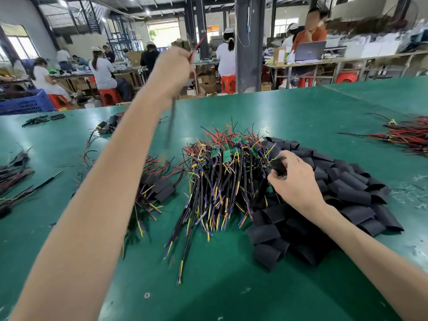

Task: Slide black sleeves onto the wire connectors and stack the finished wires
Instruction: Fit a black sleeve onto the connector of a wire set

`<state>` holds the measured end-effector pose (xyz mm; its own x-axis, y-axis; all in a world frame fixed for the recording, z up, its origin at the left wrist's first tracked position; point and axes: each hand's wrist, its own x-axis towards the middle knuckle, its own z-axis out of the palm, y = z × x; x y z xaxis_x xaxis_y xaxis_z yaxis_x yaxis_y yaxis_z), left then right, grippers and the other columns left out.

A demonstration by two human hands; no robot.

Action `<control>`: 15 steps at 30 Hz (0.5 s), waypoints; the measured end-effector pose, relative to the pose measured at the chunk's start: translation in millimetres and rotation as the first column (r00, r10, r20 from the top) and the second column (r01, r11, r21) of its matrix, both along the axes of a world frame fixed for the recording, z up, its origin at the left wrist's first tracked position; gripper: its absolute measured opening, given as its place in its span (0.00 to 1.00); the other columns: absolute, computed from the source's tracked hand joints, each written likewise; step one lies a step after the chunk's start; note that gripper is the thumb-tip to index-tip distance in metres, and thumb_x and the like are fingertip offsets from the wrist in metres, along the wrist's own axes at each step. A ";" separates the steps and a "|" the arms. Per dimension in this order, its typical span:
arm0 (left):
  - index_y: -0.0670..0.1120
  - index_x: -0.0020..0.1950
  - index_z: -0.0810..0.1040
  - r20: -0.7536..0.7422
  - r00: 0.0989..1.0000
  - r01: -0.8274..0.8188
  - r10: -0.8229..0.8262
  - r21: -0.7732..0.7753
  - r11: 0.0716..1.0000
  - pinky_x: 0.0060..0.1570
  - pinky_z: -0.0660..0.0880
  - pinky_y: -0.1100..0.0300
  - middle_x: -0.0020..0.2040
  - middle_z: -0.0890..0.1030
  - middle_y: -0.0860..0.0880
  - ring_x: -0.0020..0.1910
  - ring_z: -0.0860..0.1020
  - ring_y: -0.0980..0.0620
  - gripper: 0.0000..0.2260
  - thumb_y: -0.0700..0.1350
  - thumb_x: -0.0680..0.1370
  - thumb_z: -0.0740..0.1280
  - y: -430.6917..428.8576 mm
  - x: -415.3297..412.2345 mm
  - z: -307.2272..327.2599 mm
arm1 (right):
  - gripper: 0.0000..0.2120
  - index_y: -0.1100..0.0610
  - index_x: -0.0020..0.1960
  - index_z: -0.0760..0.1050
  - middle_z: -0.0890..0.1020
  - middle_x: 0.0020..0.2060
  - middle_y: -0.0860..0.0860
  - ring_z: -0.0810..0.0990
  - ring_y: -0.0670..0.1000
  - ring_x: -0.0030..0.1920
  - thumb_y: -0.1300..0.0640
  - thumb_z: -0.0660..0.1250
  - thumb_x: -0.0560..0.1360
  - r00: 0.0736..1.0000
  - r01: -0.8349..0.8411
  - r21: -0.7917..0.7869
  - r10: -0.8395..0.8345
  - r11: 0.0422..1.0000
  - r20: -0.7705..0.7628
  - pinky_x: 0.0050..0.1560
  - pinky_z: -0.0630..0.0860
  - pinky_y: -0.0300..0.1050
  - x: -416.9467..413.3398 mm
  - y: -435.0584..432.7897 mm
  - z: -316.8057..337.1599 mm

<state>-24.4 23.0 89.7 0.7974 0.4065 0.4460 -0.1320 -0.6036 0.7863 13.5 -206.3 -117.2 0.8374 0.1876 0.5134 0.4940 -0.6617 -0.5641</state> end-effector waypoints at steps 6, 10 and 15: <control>0.47 0.52 0.77 0.099 0.993 -0.103 0.060 0.528 0.843 0.34 0.65 0.63 0.43 0.76 0.52 0.30 0.68 0.59 0.07 0.46 0.80 0.61 14.7 -46.0 -16.1 | 0.19 0.60 0.62 0.71 0.77 0.53 0.57 0.79 0.55 0.36 0.60 0.65 0.71 0.999 -0.005 0.032 0.004 0.999 0.037 0.53 0.73 0.50 -3.2 3.7 -1.7; 0.47 0.49 0.77 0.027 0.996 -0.089 0.091 0.586 0.805 0.41 0.64 0.58 0.45 0.75 0.46 0.41 0.72 0.49 0.05 0.45 0.80 0.62 14.7 -55.4 -89.2 | 0.19 0.57 0.62 0.71 0.76 0.55 0.53 0.79 0.46 0.32 0.59 0.64 0.72 1.000 -0.030 0.037 0.030 0.999 0.006 0.50 0.71 0.43 -4.3 3.3 -2.0; 0.48 0.48 0.79 0.017 0.999 -0.047 0.046 0.569 0.821 0.49 0.64 0.55 0.45 0.75 0.47 0.47 0.75 0.45 0.04 0.45 0.79 0.65 15.7 -64.2 -160.9 | 0.19 0.59 0.62 0.72 0.78 0.55 0.55 0.80 0.53 0.43 0.61 0.66 0.70 0.997 -0.066 0.049 0.064 0.997 0.039 0.53 0.73 0.46 -5.6 3.3 -1.3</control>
